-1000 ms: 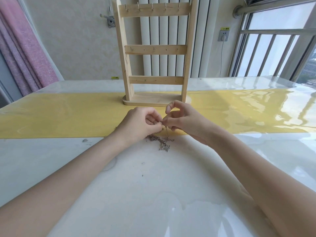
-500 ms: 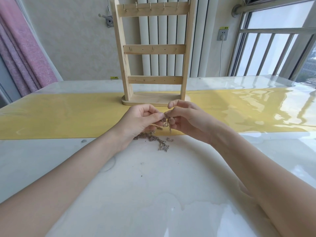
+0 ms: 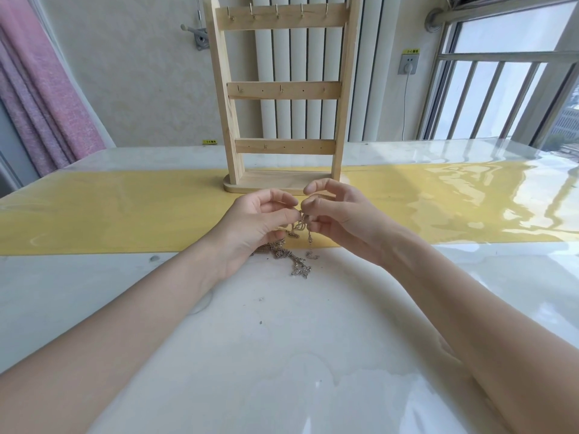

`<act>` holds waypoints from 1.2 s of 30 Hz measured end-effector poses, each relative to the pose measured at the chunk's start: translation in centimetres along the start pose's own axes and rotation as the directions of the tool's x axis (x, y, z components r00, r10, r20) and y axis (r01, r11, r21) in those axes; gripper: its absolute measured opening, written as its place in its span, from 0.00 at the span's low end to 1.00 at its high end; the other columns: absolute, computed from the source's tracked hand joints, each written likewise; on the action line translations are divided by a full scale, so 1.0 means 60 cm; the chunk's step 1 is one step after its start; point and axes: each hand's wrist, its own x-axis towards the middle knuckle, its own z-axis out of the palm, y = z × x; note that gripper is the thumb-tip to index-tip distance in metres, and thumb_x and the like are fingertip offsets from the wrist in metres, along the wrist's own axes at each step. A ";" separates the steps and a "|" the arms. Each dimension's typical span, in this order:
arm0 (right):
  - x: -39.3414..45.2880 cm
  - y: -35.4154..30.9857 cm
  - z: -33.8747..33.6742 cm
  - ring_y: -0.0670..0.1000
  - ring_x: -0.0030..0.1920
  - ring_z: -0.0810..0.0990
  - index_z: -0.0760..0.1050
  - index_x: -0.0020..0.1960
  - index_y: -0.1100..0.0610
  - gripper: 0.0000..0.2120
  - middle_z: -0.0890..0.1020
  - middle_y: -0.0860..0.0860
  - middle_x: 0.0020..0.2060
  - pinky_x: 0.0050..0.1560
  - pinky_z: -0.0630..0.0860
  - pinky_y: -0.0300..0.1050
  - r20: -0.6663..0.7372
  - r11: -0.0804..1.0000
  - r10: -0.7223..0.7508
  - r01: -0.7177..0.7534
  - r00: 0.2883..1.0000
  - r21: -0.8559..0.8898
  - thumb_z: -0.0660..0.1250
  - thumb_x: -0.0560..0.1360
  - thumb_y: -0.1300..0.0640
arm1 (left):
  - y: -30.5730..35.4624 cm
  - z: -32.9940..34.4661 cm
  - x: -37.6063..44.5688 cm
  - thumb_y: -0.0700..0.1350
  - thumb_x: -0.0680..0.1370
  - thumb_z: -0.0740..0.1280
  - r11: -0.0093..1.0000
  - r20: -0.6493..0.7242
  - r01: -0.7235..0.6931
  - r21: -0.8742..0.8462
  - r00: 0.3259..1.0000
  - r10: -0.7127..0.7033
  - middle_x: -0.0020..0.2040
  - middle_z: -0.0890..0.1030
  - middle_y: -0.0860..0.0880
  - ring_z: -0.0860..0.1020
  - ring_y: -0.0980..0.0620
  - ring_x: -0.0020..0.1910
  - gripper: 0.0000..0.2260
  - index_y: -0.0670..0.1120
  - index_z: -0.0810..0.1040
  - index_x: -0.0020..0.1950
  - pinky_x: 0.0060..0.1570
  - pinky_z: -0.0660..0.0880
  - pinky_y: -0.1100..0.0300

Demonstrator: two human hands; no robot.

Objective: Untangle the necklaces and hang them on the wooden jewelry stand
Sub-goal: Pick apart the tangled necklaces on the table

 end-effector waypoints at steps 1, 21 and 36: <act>-0.001 -0.001 0.000 0.47 0.30 0.73 0.70 0.48 0.58 0.11 0.75 0.52 0.32 0.34 0.72 0.37 0.004 1.000 0.001 -0.001 1.000 -0.001 0.63 0.75 0.73 | 0.002 0.000 0.000 0.35 0.74 0.67 0.999 -0.002 0.016 -0.042 1.000 -0.016 0.33 0.78 0.55 0.75 0.60 0.32 0.07 0.47 0.76 0.44 0.32 0.72 0.69; -0.002 -0.002 -0.002 0.48 0.33 0.78 0.71 0.48 0.59 0.12 0.76 0.51 0.34 0.35 0.74 0.36 -0.004 1.000 0.003 -0.003 1.000 0.019 0.63 0.74 0.74 | -0.006 -0.007 0.005 0.36 0.75 0.68 0.991 -0.056 -0.041 0.129 0.997 0.049 0.36 0.80 0.50 0.75 0.61 0.32 0.03 0.43 0.80 0.43 0.35 0.73 0.70; -0.004 -0.004 -0.009 0.49 0.33 0.71 0.73 0.50 0.59 0.12 0.80 0.54 0.35 0.37 0.72 0.37 0.013 0.995 0.013 -0.012 1.000 -0.100 0.67 0.73 0.72 | -0.007 -0.007 0.003 0.38 0.76 0.68 0.987 -0.041 -0.074 0.146 0.996 0.081 0.34 0.80 0.51 0.77 0.60 0.33 0.03 0.44 0.78 0.43 0.34 0.73 0.69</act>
